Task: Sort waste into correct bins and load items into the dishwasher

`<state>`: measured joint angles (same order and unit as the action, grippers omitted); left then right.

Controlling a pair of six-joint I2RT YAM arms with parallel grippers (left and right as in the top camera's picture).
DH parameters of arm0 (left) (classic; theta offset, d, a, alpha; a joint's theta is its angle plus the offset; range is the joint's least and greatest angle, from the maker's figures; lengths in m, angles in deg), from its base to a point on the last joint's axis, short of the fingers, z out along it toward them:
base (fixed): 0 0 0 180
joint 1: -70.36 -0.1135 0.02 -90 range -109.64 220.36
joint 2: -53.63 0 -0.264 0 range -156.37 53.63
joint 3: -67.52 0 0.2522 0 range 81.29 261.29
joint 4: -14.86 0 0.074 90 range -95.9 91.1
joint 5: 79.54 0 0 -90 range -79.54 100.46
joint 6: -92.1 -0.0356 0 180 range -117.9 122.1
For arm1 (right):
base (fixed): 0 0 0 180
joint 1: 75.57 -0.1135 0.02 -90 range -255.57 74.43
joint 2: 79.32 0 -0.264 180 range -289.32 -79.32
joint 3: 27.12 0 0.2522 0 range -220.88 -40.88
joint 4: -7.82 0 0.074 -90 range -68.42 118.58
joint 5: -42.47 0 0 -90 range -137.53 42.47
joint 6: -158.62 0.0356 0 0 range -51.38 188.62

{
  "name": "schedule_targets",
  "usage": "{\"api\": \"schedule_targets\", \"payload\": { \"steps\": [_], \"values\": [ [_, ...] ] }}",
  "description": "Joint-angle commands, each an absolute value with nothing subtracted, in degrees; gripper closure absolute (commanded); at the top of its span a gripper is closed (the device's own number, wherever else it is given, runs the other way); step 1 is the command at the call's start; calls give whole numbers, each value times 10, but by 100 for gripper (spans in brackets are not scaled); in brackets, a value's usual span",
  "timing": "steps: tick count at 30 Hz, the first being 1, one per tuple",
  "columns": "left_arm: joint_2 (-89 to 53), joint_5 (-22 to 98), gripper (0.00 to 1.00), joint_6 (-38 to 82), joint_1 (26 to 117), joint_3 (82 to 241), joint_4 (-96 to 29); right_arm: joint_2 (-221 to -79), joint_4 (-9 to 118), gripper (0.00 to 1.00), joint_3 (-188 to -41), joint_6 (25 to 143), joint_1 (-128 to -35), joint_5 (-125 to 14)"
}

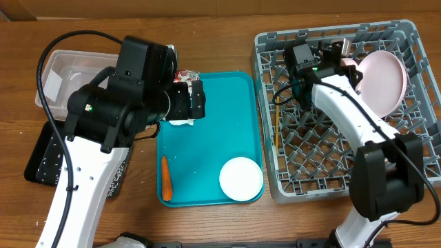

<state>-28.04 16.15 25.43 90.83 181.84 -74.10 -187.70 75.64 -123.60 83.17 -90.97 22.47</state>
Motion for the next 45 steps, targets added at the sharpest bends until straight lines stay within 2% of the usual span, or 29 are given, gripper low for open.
{"api": "schedule_targets", "payload": {
  "steps": [1, 12, 17, 28, 37, 45],
  "values": [
    [-281, 153, 0, 237, 905, 1826, -744, -1894, 756, 96, -1245, 834, -909, 244],
    [-281, 147, 0, 222, 905, 1826, -766, -1903, 778, 96, -1245, 834, -914, 245],
    [-281, 147, 0, 222, 905, 1826, -769, -1903, 786, 96, -1245, 834, -914, 287],
    [-281, 147, 0, 222, 905, 1826, -769, -1903, 787, 96, -1243, 836, -927, 179],
    [-281, 134, 0, 217, 905, 1826, -782, -1891, 800, 96, -1243, 836, -930, 350],
    [-281, 131, 0, 217, 905, 1826, -774, -1842, 789, 96, -1243, 837, -930, 306]
  ]
}}
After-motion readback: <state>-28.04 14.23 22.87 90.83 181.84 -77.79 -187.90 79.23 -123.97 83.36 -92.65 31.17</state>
